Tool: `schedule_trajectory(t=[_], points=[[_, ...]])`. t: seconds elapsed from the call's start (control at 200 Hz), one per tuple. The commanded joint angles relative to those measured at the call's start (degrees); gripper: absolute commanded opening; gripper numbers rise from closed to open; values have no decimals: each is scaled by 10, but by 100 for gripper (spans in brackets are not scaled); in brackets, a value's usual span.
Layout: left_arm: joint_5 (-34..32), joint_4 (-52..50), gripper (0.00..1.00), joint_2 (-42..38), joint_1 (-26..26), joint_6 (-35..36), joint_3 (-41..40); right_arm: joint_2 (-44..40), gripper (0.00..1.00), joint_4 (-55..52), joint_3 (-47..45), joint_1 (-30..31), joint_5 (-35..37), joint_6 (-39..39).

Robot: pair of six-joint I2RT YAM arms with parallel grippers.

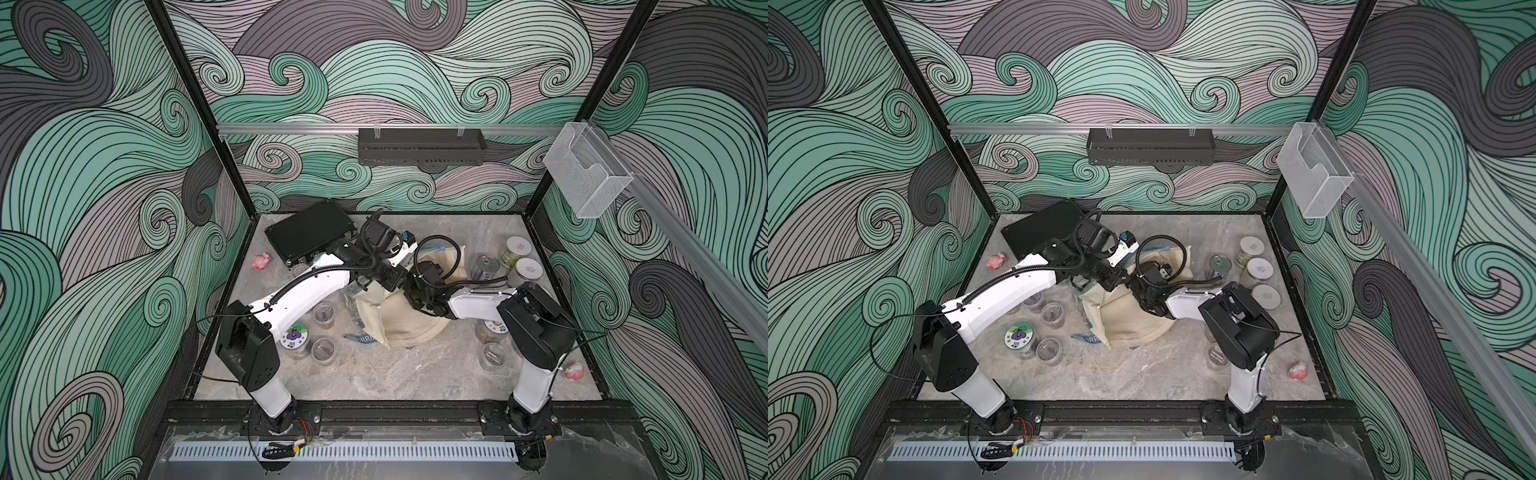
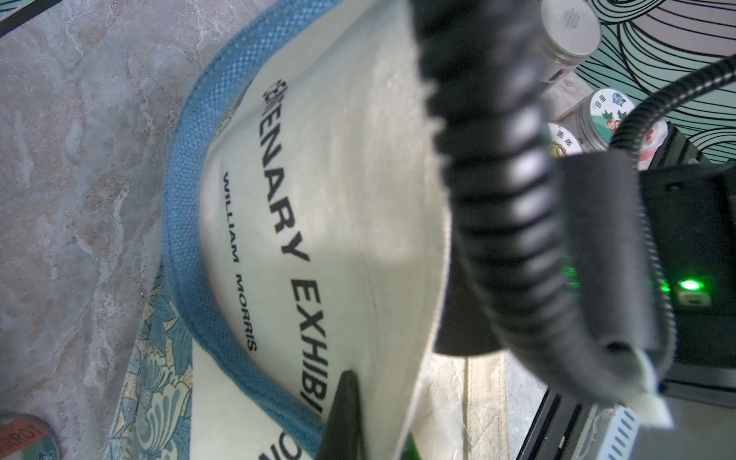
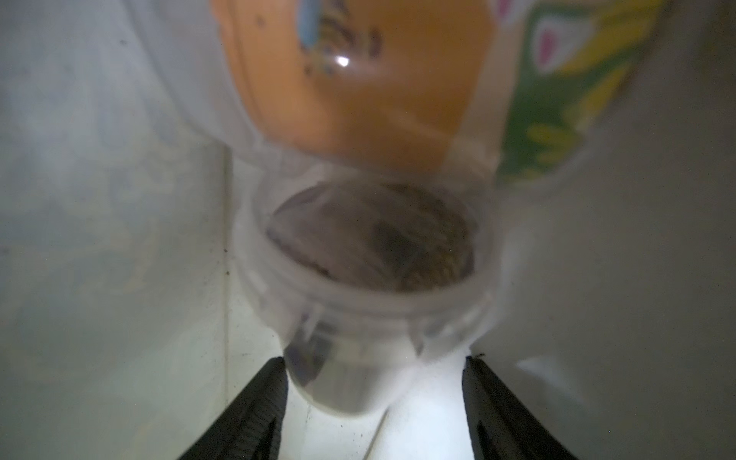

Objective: Take out the seed jars from the canvas bag
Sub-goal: Place the canvas bag at the center of the board.

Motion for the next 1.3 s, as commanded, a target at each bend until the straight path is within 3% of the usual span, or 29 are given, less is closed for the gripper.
schedule_trajectory(t=[0.0, 0.355, 0.66, 0.77, 1.086, 1.296], points=[[25, 6, 0, -8, -4, -2, 13, 19, 71, 42, 6, -9, -1, 31], [41, 7, 0, -14, -4, -6, 14, 70, 72, 60, 25, -25, -17, 51], [35, 8, 0, -12, -3, -9, 13, 52, 55, 38, 20, -26, -10, 26], [29, 8, 0, -13, -2, -10, 13, 26, 50, 25, 14, -24, -4, -6], [21, 13, 0, -10, 17, -36, 14, -85, 48, 15, -45, -20, -29, -103], [88, 45, 0, 6, 77, -86, 13, -222, 48, -34, -104, -12, -51, -213]])
